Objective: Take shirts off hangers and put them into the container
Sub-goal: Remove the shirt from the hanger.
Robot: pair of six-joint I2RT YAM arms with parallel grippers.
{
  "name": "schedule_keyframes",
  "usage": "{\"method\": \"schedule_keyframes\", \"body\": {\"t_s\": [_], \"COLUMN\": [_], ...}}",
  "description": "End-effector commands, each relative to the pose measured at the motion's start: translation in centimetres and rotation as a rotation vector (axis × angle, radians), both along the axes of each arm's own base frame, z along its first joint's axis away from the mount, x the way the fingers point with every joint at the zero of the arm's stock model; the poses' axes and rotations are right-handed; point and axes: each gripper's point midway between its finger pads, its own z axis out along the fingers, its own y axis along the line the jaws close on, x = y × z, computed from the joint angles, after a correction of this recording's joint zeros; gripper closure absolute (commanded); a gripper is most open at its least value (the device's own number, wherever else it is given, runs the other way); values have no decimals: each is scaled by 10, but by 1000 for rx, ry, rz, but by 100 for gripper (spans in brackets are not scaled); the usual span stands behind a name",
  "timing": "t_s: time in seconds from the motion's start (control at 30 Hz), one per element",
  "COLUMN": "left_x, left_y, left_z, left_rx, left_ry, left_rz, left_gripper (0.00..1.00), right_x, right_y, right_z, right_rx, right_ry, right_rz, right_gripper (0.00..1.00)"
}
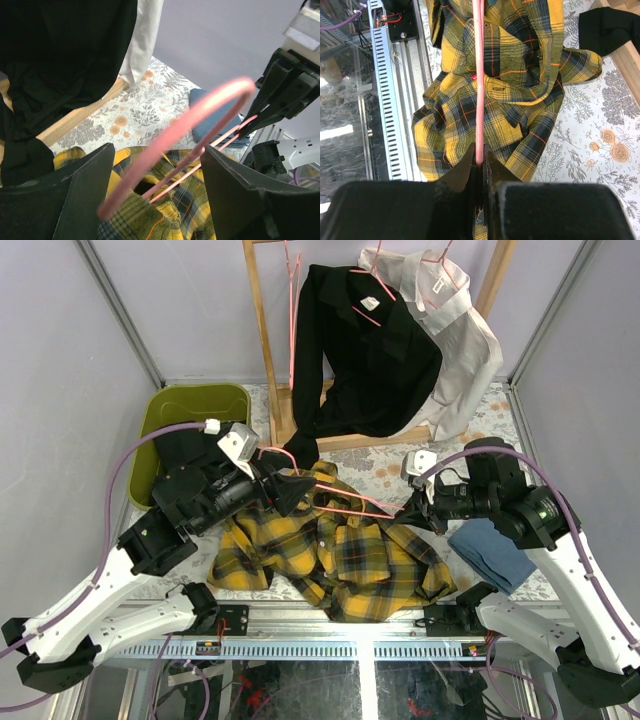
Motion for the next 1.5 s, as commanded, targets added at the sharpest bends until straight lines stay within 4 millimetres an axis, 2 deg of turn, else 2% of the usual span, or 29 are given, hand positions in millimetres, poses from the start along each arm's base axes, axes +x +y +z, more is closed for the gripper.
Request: {"method": "schedule_keyframes", "body": {"t_s": [0.0, 0.1, 0.23, 0.47, 0.57, 0.67, 0.83, 1.03, 1.23, 1.3, 1.4, 1.47], "left_x": [9, 10, 8, 19, 19, 21, 31, 36, 38, 38, 42, 43], "left_y": [4, 7, 15, 37, 40, 46, 62, 76, 81, 83, 97, 109], "left_z": [-23, -45, -55, -66, -70, -72, -83, -86, -93, -94, -98, -99], "left_rx": [11, 39, 34, 77, 93, 91, 103, 96, 116, 114, 112, 104], "left_ry": [63, 125, 153, 180, 187, 192, 223, 232, 240, 243, 266, 274], "left_rz": [62, 86, 112, 244, 260, 292, 405, 492, 521, 532, 619, 682], "left_gripper": [27, 21, 17, 19, 22, 27, 44, 71, 99, 100, 100, 100], "right_x": [7, 11, 18, 26, 28, 27, 28, 29, 27, 28, 27, 14], "right_y": [4, 4, 5, 4, 3, 3, 0, -4, -6, -9, -18, -23], "right_z": [18, 15, 13, 7, 8, 10, 12, 15, 24, 26, 27, 28], "right_rx": [46, 33, 17, -5, -7, -5, -9, -15, 2, -2, -29, -39], "right_ry": [-63, -48, -21, -9, -19, -20, -35, -52, -74, -87, -106, -116], "right_rz": [-7, -27, -56, -88, -101, -102, -114, -133, -144, -158, -189, -155], "right_gripper": [100, 100, 100, 100, 100, 100, 100, 100, 100, 100, 100, 100]}}
